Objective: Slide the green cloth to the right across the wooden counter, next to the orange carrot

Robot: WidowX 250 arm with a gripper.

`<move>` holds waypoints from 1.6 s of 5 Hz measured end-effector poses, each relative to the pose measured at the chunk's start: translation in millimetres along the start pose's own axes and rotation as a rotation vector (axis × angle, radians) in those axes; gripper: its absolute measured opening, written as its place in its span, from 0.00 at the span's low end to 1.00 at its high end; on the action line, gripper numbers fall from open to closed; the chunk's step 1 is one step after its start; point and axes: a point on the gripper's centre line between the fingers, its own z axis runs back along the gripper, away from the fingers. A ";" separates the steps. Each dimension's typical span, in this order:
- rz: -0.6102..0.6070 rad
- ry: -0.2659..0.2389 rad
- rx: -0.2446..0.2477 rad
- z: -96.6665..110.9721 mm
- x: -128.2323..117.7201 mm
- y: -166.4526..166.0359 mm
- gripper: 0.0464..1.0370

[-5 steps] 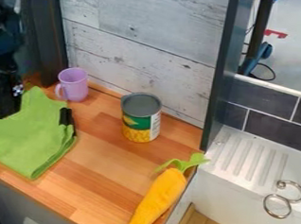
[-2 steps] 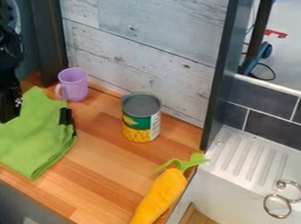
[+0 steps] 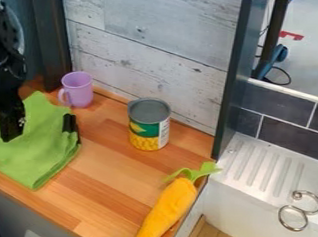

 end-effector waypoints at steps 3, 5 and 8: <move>0.014 0.064 -0.014 -39.5 -7.4 5.9 0.96; -0.011 0.104 -0.064 -50.8 -17.7 -28.3 0.96; -0.254 0.178 -0.190 -28.1 -11.8 -168.8 0.96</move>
